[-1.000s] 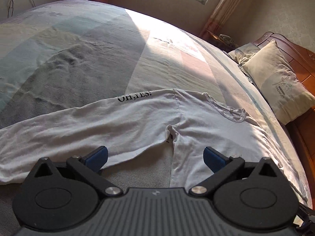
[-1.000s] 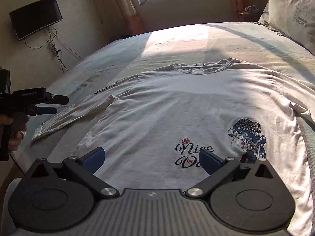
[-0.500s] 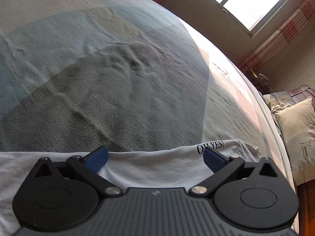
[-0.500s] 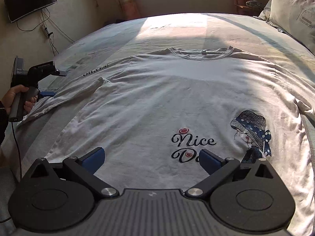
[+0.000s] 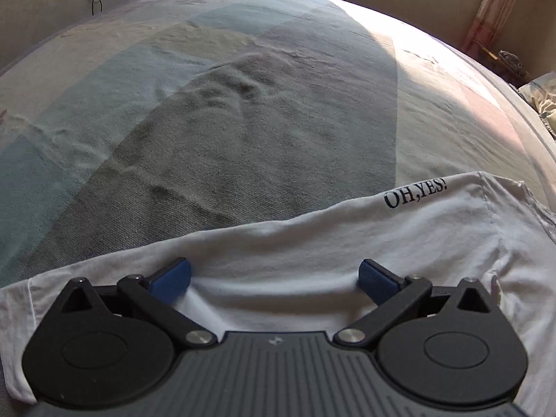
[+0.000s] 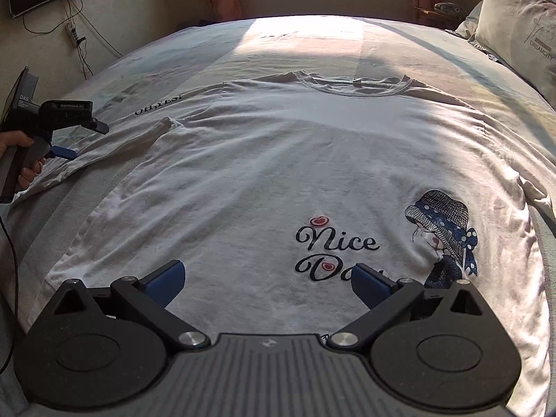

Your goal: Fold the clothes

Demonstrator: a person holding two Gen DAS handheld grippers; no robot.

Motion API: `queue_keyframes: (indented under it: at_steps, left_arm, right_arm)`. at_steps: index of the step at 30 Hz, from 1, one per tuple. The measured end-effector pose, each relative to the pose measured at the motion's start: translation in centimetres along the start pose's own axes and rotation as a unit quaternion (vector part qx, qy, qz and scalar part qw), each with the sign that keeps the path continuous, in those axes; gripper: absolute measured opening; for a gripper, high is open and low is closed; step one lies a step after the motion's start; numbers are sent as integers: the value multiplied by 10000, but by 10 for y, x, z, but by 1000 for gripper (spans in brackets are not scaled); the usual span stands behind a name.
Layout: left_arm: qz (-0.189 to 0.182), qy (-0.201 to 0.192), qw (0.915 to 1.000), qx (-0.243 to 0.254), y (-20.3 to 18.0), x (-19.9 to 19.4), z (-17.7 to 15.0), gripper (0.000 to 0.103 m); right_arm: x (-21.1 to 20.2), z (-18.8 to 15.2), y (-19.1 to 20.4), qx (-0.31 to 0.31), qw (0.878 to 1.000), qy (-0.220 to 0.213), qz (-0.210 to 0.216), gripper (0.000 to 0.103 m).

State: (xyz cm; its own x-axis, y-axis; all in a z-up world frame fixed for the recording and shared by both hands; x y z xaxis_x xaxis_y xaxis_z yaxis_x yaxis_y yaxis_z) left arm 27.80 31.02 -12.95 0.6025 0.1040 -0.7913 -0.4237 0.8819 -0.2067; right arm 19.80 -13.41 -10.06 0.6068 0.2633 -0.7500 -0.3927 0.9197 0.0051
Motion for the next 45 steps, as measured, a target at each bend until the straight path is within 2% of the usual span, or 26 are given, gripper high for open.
queue_keyframes:
  at_steps: [3,9,11,13,15,18,21,22,24,26,27,29,30,35,37,42,45]
  left_arm:
    - [371,-16,9991,-183,16,11,12,103]
    - [-342,-48,9993,-104,-12,-17,14,103]
    - [-900,138,9957,-158,-31,-16,7,103]
    - [-1514,297,9876,-278,-48,-10,0,103]
    - [-1573,283,9864,-374,-53,-2,-1,103]
    - [-974,35,9944,-398,-34,2,6,103]
    - [-382,-178,9978,-519,-7,2,15,102]
    - [-412,-161,9969,-646,-1,1,17,102]
    - [-847,-26,9926,-873,0,-4,19,102]
    - [-1262,58,9882,-861,-13,-9,19,103]
    - [-1483,135,9849,-885,-20,-8,20,102]
    - [-2076,306,9729,-970,-38,-2,20,102]
    - [-2166,315,9715,-910,-44,1,22,102]
    - [-1681,-76,9844,-514,-59,28,35,102]
    - [-1498,-48,9877,-440,-62,34,45,102]
    - [-1607,14,9861,-412,-83,19,53,102]
    - [-2340,286,9717,-120,-113,15,47,102]
  right_arm:
    - [-2,1,-1,-24,9999,-74,-63,103]
    - [-8,3,-5,51,9998,-167,21,103]
    - [-10,3,-5,44,9998,-195,43,103]
    - [-11,3,-4,33,9997,-215,55,103]
    - [-11,3,-3,19,9998,-213,56,103]
    - [-11,3,-5,60,9998,-197,45,103]
    - [-14,4,-7,112,9996,-233,76,103]
    - [-14,4,-7,122,9996,-249,94,103]
    - [-16,5,-7,120,9995,-279,131,103]
    - [-16,4,-6,92,9995,-277,131,103]
    - [-16,4,-5,78,9995,-268,124,103]
    - [-14,4,-2,40,9996,-245,119,103]
    - [-14,3,-1,24,9997,-235,115,103]
    - [-9,2,-2,9,9999,-161,52,103]
    - [-9,2,-3,32,9999,-154,48,103]
    - [-13,2,-3,46,9997,-226,64,103]
    - [-16,3,-2,17,9996,-253,85,103]
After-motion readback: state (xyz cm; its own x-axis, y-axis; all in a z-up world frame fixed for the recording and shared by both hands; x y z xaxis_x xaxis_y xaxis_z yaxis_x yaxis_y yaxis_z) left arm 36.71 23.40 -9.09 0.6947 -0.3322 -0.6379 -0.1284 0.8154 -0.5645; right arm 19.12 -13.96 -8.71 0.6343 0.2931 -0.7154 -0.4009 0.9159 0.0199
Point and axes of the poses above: each gripper's, at about its wrist camera, not at the fingertips, and x roughly the way its jaws point, y to its left, z to its top, the point moved 4 cm from there along x, roughly the way its jaws point, and after that the axes turned 10 degrees about -z, right-handed, at the moved point
